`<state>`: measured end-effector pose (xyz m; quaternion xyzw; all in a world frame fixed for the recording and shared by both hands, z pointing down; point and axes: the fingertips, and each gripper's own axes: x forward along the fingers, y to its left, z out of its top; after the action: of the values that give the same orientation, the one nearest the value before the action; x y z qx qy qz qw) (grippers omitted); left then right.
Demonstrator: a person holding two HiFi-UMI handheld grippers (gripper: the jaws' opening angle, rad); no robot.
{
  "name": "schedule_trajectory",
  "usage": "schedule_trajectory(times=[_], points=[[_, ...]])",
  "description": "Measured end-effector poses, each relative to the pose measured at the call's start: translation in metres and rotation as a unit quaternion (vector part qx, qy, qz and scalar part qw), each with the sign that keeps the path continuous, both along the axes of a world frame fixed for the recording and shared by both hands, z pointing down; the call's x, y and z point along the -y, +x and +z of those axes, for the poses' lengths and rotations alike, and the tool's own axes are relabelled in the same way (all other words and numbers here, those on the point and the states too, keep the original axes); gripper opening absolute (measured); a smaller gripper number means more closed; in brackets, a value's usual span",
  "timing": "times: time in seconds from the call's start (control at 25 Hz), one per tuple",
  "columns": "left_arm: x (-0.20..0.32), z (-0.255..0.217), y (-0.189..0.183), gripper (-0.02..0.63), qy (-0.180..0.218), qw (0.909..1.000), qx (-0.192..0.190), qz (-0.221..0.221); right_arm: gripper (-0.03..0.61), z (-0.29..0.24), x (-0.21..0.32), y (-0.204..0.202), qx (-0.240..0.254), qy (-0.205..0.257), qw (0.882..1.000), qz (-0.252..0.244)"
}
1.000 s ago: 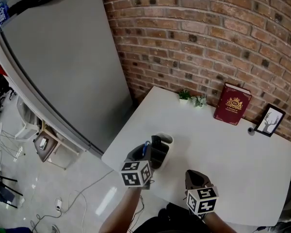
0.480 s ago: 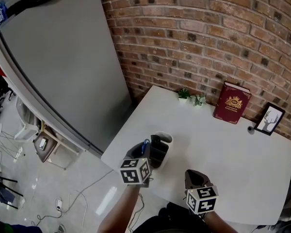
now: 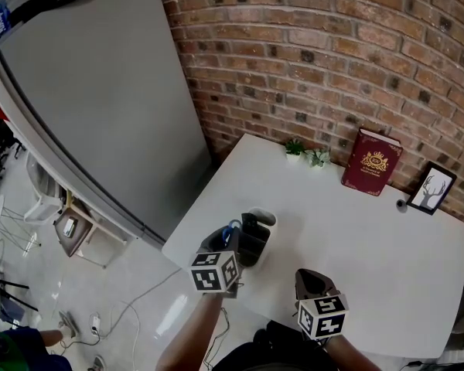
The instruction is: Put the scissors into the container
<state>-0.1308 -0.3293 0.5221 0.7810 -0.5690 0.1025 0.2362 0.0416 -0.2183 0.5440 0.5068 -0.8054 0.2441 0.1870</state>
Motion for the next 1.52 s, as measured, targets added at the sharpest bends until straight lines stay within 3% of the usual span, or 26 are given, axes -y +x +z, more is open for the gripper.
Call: schedule_trajectory(times=[0.52,1.52], points=[[-0.027,0.013,-0.007,0.074,-0.026,0.9995,-0.018,-0.001,0.000,0.001,0.001,-0.005,0.000,-0.001,1.000,-0.007],[-0.105,0.027,-0.038,0.057,-0.052,0.9978,0.013,-0.040,0.000,-0.005,-0.010,-0.030,0.004,0.009,0.999,-0.043]])
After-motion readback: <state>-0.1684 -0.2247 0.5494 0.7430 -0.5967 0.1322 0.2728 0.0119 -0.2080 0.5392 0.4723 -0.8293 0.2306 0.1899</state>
